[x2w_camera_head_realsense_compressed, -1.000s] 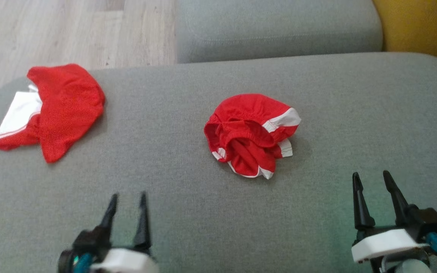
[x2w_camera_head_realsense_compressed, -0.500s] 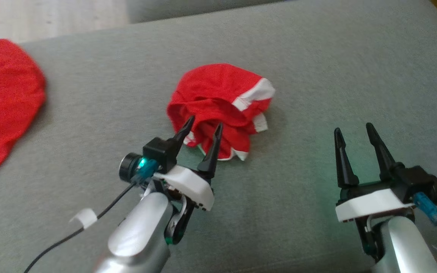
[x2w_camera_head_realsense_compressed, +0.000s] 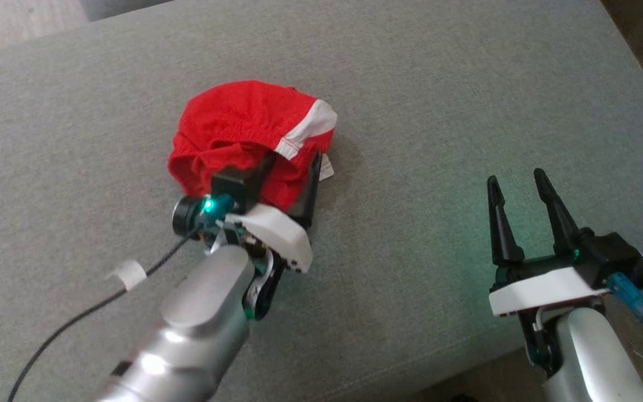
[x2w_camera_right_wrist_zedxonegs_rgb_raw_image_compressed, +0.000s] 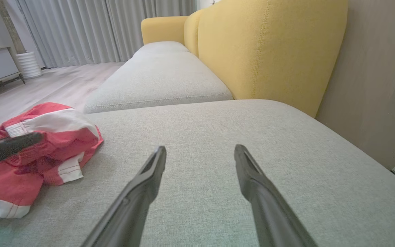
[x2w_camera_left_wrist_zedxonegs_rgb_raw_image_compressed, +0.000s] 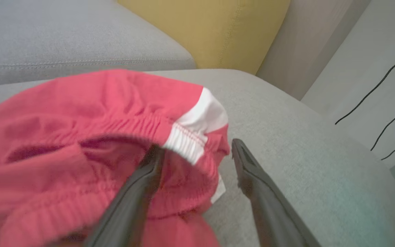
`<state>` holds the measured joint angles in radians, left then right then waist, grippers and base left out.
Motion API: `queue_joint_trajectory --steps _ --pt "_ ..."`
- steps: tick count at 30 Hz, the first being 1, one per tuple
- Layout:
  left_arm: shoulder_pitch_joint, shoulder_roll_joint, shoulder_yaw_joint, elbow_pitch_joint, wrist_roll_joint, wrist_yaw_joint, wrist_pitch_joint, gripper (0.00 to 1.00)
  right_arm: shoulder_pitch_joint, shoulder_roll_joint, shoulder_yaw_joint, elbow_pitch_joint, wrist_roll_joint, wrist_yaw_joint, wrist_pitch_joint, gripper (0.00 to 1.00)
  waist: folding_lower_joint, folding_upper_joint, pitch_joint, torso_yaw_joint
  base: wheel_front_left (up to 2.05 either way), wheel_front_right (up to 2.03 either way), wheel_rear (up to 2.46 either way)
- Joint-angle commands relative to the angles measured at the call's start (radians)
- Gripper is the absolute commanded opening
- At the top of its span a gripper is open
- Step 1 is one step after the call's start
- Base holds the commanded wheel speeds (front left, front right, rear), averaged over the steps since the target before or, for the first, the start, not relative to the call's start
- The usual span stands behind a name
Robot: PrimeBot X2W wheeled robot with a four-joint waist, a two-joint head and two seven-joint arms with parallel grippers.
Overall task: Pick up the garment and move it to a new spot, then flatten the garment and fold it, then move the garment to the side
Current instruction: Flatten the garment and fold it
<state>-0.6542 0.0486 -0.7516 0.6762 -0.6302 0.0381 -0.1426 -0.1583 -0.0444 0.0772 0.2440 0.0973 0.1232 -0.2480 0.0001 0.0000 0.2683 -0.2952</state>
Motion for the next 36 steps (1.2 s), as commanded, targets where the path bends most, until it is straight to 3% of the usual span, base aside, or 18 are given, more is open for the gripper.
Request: queue_joint_trajectory --steps 1,2,3,4,5,6,19,22,25,32,36 --pt "-0.058 0.002 0.014 -0.023 -0.022 0.001 -0.019 1.00 -0.033 -0.006 0.020 -0.033 0.008 0.008 -0.014 1.00 -0.0001 0.0000 0.003 -0.004 0.00 0.00 0.00" --pt "-0.068 0.002 0.008 -0.022 -0.034 0.003 -0.027 1.00 -0.032 -0.006 0.019 -0.032 0.009 0.008 -0.014 1.00 -0.0001 0.0000 0.003 -0.004 0.00 0.00 0.00" --pt "-0.078 0.002 0.000 -0.022 -0.044 0.007 -0.035 0.83 -0.030 -0.006 0.018 -0.032 0.009 0.008 -0.014 1.00 -0.0001 0.0000 0.002 -0.004 0.00 0.00 0.00" --pt "-0.086 0.002 -0.006 -0.024 -0.052 0.011 -0.045 0.58 -0.029 -0.006 0.017 -0.031 0.009 0.008 -0.014 1.00 -0.0001 0.0000 0.000 -0.003 0.00 0.00 0.00" --pt "-0.094 0.002 -0.014 -0.029 -0.060 0.017 -0.055 0.11 -0.028 -0.006 0.016 -0.031 0.009 0.008 -0.014 1.00 -0.0001 0.0000 -0.002 -0.002 0.00 0.00 0.00" --pt "-0.100 0.002 -0.021 -0.037 -0.067 0.023 -0.065 0.00 -0.028 -0.006 0.014 -0.030 0.010 0.008 -0.014 1.00 -0.0001 0.0000 -0.004 0.000 0.00 0.00 0.00" --pt "-0.151 0.002 -0.118 -0.221 -0.071 0.028 -0.115 0.00 -0.005 -0.006 -0.025 -0.025 -0.004 0.008 -0.014 1.00 -0.0001 0.0000 -0.080 0.095 0.00 0.00 0.00" --pt "-0.110 0.026 -0.123 -0.265 -0.074 0.030 -0.114 0.00 0.010 -0.006 -0.046 -0.025 -0.010 0.008 -0.014 1.00 -0.0001 0.0000 -0.104 0.132 0.00 0.00 0.00" --pt "-0.044 0.095 -0.124 -0.320 -0.082 0.048 -0.093 0.00 0.026 -0.006 -0.063 -0.027 -0.014 0.008 -0.014 1.00 -0.0001 0.0000 -0.124 0.164 0.00 0.00 0.00" --pt "0.171 0.326 -0.084 -0.438 -0.125 0.125 -0.043 0.00 0.063 -0.006 -0.084 -0.027 -0.018 0.008 -0.014 1.00 -0.0001 0.0000 -0.159 0.220 0.00 0.00 0.00" --pt "0.275 0.408 -0.058 -0.449 -0.165 0.152 -0.033 0.00 0.074 -0.006 -0.085 -0.025 -0.022 0.008 -0.014 1.00 -0.0001 0.0000 -0.170 0.236 0.00 0.00 0.00"
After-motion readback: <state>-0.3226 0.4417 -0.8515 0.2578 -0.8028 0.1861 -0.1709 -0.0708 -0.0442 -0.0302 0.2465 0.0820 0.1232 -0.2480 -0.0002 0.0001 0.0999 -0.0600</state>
